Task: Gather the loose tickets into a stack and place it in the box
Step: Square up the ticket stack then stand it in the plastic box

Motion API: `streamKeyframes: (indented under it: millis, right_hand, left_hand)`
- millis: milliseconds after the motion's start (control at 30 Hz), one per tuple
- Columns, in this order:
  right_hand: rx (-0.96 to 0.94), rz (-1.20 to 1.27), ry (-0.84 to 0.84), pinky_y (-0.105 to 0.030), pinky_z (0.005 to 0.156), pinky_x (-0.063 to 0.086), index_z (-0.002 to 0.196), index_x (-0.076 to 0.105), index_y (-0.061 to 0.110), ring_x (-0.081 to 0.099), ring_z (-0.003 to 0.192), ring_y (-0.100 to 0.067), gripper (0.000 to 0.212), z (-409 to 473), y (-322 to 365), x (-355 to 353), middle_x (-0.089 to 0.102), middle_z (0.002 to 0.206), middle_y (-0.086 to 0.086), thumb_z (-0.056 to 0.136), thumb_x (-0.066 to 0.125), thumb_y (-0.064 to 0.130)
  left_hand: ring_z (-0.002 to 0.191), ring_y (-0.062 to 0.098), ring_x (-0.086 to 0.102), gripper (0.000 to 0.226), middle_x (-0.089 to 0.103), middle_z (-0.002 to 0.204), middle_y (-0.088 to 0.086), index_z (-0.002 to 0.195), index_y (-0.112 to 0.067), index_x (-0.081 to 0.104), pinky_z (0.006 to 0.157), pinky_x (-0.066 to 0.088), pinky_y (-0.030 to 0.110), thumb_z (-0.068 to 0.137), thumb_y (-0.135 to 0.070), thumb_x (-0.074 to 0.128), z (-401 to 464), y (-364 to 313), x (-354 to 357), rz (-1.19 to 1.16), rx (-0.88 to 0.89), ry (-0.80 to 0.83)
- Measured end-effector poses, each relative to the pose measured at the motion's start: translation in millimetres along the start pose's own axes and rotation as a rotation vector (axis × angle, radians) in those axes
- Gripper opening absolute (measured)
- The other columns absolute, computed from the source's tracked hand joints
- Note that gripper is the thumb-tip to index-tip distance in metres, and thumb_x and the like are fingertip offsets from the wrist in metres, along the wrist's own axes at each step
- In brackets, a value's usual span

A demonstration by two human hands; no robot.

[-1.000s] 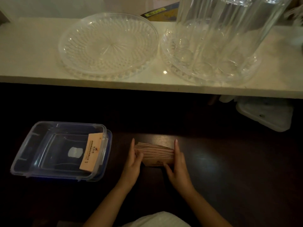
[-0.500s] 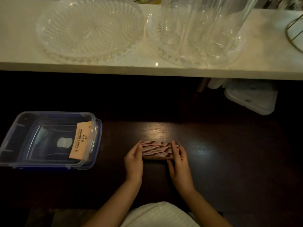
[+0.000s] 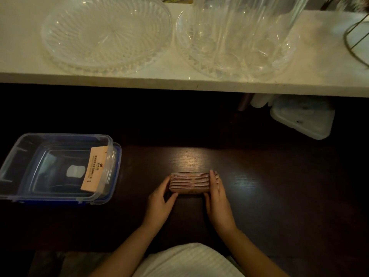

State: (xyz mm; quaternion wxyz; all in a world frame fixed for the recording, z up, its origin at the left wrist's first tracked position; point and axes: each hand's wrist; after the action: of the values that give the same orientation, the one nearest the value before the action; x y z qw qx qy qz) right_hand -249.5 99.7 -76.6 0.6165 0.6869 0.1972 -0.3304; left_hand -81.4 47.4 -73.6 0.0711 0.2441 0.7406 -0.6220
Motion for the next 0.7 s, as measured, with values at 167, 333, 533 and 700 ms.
streamKeyframes:
  millis: [167,333,533,700]
  right_hand:
    - [-0.046,-0.088,0.056,-0.029,0.101,0.034,0.144,0.009,0.026,0.031,0.135,-0.026,0.072,2,-6,-9,0.026,0.150,-0.015,0.089,0.053,0.008]
    - [-0.113,-0.140,0.011,-0.035,0.093,0.046,0.133,0.035,0.019,0.046,0.122,-0.025,0.060,5,-8,-20,0.040,0.140,-0.015,0.081,0.064,0.008]
    - [-0.179,-0.153,0.126,-0.025,0.084,0.042,0.119,0.046,0.014,0.055,0.099,-0.021,0.045,11,-3,-33,0.055,0.114,-0.005,0.078,0.062,0.005]
    - [-0.241,-0.426,0.205,-0.042,0.103,0.027,0.117,0.049,0.019,0.054,0.104,-0.022,0.048,29,14,-36,0.060,0.112,-0.002,0.072,0.065,0.026]
  left_hand:
    - [0.107,0.015,0.059,0.059,0.059,0.113,-0.004,0.121,-0.013,0.052,0.088,0.044,0.015,0.068,-0.002,0.074,15,-1,-9,0.082,0.059,0.054]
    - [0.116,0.006,0.043,0.068,0.045,0.123,-0.009,0.129,-0.028,0.041,0.097,0.042,0.024,0.070,-0.016,0.073,31,-13,-23,0.357,0.258,0.274]
    - [0.115,0.011,0.050,0.048,0.058,0.122,-0.004,0.119,-0.024,0.052,0.096,0.031,0.020,0.073,-0.024,0.066,39,-28,-20,0.586,0.543,0.339]
    - [0.113,0.013,0.053,0.051,0.062,0.120,-0.002,0.122,-0.022,0.055,0.096,0.036,0.021,0.072,-0.021,0.068,41,-29,-18,0.531,0.465,0.317]
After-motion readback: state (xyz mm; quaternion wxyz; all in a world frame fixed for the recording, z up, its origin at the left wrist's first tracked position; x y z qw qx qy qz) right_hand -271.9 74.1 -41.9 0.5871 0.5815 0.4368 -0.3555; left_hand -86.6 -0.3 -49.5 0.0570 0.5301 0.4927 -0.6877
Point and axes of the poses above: each hand's wrist, its own z-axis towards the middle knuckle, its own x-axis out of the palm, y = z × x
